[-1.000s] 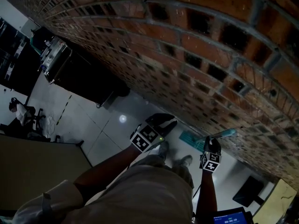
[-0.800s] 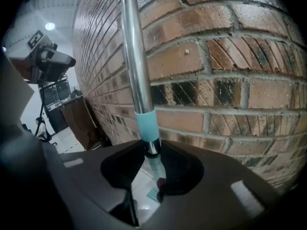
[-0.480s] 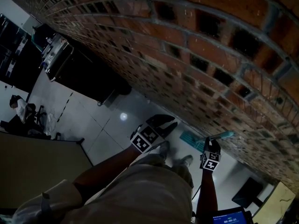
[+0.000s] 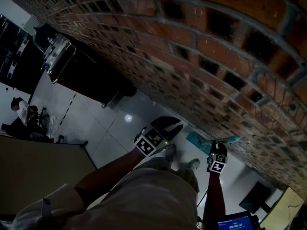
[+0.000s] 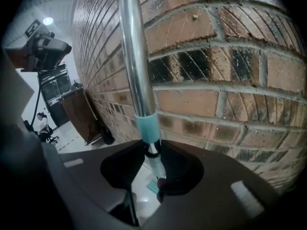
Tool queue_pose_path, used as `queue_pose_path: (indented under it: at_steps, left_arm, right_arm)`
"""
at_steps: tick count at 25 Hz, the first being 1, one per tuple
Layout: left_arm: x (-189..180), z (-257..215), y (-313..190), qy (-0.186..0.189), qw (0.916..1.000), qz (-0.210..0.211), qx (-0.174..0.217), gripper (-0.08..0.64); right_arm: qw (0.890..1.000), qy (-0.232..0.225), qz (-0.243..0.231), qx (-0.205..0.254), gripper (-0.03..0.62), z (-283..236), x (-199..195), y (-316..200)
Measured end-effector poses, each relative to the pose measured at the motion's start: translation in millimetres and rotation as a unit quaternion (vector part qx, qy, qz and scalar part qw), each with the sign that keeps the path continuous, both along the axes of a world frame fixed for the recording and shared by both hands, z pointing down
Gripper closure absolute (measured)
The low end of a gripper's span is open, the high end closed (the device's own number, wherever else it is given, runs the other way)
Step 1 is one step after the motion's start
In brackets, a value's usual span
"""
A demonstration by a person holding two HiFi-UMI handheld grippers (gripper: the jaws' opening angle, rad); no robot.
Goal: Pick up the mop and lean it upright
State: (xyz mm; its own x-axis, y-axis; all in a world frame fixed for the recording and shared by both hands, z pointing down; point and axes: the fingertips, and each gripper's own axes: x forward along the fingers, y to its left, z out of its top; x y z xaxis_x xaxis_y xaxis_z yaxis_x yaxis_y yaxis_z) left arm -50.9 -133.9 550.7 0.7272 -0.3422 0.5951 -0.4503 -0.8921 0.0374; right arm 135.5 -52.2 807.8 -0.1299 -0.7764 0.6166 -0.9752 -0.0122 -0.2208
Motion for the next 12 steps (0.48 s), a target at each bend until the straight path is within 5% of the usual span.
queue_pose_path:
  at_steps: [12]
  left_arm:
    - [-8,2,-9,-0.007,1.0,-0.002,-0.002,0.468]
  right_arm:
    - [0.999,0.03,-0.035,-0.02,0.488,27,-7,-14]
